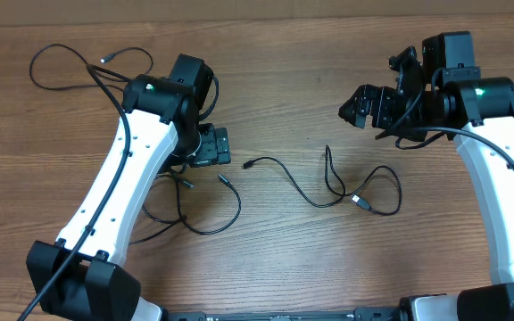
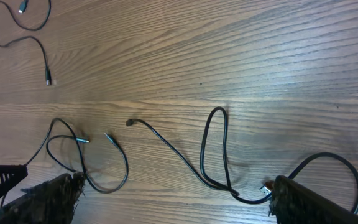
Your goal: Untangle cables
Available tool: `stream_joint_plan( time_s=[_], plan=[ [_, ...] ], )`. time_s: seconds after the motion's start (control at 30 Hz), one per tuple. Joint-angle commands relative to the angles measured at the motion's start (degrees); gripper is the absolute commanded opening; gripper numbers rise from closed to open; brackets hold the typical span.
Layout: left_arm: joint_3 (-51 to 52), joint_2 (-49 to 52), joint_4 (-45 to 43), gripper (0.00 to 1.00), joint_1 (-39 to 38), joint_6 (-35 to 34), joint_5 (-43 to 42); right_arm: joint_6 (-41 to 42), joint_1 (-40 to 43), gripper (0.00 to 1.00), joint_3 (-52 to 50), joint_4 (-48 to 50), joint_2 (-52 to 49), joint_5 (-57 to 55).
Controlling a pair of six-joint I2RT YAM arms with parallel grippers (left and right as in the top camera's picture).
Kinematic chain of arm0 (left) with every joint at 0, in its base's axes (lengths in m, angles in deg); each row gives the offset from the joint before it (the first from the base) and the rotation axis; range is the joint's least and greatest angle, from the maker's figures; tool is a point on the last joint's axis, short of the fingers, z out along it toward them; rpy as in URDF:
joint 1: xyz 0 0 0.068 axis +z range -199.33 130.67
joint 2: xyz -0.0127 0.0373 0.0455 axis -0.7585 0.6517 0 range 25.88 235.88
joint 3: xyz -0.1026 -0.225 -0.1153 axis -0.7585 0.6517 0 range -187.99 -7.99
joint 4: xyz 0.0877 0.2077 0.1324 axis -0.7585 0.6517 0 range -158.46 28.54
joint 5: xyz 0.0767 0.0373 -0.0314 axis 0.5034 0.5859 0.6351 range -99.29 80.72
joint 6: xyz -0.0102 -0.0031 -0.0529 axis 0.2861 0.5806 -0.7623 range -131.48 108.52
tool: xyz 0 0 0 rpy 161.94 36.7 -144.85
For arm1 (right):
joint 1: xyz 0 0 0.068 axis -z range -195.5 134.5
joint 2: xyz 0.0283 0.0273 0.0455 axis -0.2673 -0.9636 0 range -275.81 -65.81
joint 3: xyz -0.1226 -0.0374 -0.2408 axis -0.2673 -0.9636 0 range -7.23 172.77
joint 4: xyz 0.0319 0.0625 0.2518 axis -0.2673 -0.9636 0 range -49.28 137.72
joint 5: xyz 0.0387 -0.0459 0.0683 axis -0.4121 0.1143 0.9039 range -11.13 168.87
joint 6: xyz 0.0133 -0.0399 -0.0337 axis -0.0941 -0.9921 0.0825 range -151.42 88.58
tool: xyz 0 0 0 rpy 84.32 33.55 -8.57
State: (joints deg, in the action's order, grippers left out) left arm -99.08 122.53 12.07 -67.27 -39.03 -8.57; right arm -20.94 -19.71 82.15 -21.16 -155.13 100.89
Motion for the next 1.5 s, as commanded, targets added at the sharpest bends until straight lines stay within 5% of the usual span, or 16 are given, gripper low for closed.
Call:
stream_joint_plan(
  time_s=[0.0, 0.6, 1.1, 1.47],
  plan=[
    [0.35, -0.63, 0.37, 1.00, -0.68, -1.40, 0.74, 0.02, -0.24, 0.98, -0.13, 0.26, -0.20, -0.52],
    [0.35, -0.22, -0.96, 1.00, -0.46, -1.16, 1.84, 0.22, -0.24, 0.98, -0.13, -1.38, -0.20, -0.33],
    [0.57, -0.20, 1.20, 1.00, 24.28, 2.62, 4.28, 0.20, -0.24, 0.99, -0.13, -1.64, -0.20, -0.35],
    [10.29, -0.20, -3.56, 1.00, 26.56, 9.60, 12.74, 0.17, -0.24, 0.99, -0.15, -0.22, -0.20, -0.37]
  ],
)
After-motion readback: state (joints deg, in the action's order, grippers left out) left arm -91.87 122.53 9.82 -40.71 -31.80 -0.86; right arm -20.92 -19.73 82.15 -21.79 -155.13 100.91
